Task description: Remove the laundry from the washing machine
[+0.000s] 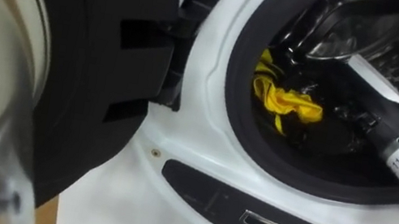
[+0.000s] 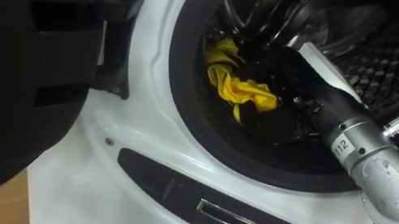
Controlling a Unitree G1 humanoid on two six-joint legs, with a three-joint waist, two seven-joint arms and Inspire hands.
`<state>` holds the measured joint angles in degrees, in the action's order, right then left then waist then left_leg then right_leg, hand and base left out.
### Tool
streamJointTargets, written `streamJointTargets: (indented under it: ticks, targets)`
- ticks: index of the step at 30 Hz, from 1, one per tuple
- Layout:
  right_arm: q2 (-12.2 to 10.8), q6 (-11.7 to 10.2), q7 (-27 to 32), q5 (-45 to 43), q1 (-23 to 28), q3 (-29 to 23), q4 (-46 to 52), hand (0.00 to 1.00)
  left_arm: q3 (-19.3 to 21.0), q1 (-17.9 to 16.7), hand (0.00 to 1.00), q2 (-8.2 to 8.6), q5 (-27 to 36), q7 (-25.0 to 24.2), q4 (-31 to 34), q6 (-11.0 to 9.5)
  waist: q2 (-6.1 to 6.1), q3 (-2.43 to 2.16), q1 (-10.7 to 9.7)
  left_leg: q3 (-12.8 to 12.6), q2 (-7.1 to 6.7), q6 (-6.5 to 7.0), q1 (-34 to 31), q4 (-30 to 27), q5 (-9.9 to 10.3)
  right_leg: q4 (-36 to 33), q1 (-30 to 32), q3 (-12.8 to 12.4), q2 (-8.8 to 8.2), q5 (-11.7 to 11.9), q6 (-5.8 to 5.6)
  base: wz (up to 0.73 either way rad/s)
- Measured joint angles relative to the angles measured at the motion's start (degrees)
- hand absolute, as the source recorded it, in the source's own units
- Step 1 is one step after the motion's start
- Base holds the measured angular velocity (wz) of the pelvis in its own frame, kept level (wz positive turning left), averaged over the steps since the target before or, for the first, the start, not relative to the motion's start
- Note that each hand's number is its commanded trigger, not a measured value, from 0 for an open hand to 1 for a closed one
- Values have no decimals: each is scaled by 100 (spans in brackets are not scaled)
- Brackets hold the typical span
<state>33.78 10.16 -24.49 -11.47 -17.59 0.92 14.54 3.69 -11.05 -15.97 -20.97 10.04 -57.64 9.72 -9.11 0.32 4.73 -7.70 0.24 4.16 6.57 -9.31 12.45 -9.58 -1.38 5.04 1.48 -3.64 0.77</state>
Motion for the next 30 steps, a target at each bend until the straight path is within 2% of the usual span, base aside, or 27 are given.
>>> streamJointTargets:
  ticks: [3,7,10,13,16,17,20,21,24,27,30]
  targets:
    - [0,-1,-16,-12,0,0,19,100,1,-6,0,0,2,40,0,-17,30,-12,10,-4,0,-1,6,-9,-1,0,0,0,1,-6,10,0]
    - [-4,-2,26,-9,0,-3,95,100,-15,-8,0,4,1,81,8,-73,55,-5,-22,-3,1,-2,-1,11,-1,2,-1,5,-1,-10,14,0]
    - [-8,55,134,-1,116,-21,391,100,-20,-54,0,11,4,112,7,-125,76,-6,-103,-12,2,-2,0,12,0,11,11,-2,1,-10,14,-2]
    - [-12,115,190,68,306,-179,886,100,61,-177,0,100,0,331,10,-149,132,-9,-150,-80,12,-2,23,24,-1,8,27,-30,18,-10,14,-11]
    - [-27,102,290,589,706,-592,1356,100,74,-267,0,160,1,440,38,-158,164,-5,-321,-117,27,-2,28,29,0,6,34,-41,20,-10,16,0]
    - [-80,97,359,831,933,-786,1583,100,76,-301,0,199,1,498,19,-165,197,-18,-352,-119,28,-2,46,55,0,6,33,-54,28,-10,16,-9]
    - [-406,-90,396,1364,1222,-957,2069,100,75,-420,0,300,2,543,-51,-259,331,-49,-500,-162,32,-5,101,97,3,0,12,-68,40,-11,16,-10]
    - [-520,-181,430,1545,1275,-1023,2118,100,80,-455,0,330,1,549,-50,-303,368,-68,-605,-191,34,-9,119,105,6,2,6,-115,45,-10,16,-10]
    - [-678,-409,469,2053,1536,-1146,2261,100,94,-512,0,384,0,556,-48,-419,439,-77,-642,-350,49,-33,211,139,41,4,-23,-227,66,-10,16,-28]
    - [-686,-486,475,2351,1719,-1206,2272,100,103,-568,0,427,1,558,-48,-496,457,-80,-765,-442,59,-47,261,145,71,-1,-50,-340,68,-13,21,-17]
    - [-685,-521,475,2502,1904,-1255,2377,100,103,-554,0,455,-3,559,-48,-512,455,-81,-783,-465,58,-46,261,142,88,-5,-39,-396,75,-17,29,-6]
